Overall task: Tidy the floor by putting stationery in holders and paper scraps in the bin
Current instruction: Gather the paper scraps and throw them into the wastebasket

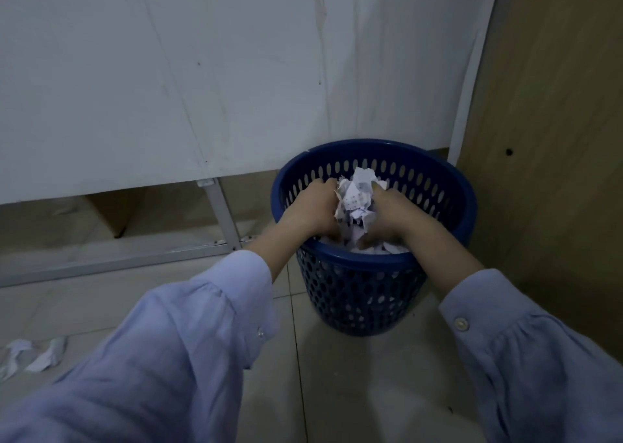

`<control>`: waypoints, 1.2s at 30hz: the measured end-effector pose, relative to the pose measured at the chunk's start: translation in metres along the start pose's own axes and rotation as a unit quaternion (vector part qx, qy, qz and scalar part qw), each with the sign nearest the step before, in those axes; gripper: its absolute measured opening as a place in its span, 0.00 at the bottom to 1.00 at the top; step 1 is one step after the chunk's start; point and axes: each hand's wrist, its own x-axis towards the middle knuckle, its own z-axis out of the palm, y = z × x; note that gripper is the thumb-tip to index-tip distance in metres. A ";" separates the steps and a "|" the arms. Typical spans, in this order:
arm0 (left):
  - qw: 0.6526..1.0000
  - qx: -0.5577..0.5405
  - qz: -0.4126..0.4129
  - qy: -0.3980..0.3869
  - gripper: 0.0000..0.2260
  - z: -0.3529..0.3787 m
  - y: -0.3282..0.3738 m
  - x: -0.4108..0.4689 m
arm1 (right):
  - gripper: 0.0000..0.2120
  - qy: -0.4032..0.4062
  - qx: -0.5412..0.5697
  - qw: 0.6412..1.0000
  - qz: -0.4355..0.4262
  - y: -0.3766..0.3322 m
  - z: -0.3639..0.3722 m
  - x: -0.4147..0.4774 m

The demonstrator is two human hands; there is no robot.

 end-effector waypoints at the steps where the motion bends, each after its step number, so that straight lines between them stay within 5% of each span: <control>1: 1.000 0.008 -0.007 -0.007 0.29 -0.001 0.002 -0.002 | 0.58 -0.012 0.001 1.000 0.000 0.000 -0.002 -0.002; 7: 0.999 0.043 -0.025 -0.018 0.31 -0.006 0.010 -0.010 | 0.68 -0.050 0.026 0.997 0.046 -0.006 -0.007 -0.002; 14: 0.999 0.040 -0.021 -0.017 0.31 -0.005 0.007 -0.011 | 0.73 0.018 0.046 0.996 0.069 -0.010 -0.004 -0.004; 21: 0.988 -0.015 -0.007 0.153 0.14 -0.017 0.017 -0.021 | 0.59 0.123 0.029 0.992 -0.007 -0.007 -0.007 -0.008; 29: 0.979 0.032 0.042 0.197 0.28 -0.074 -0.020 -0.058 | 0.52 0.189 -0.008 0.980 -0.059 -0.044 -0.038 -0.010; 36: 0.973 0.083 -0.050 0.208 0.32 -0.132 -0.119 -0.134 | 0.44 0.212 0.008 0.955 -0.206 -0.155 -0.002 -0.030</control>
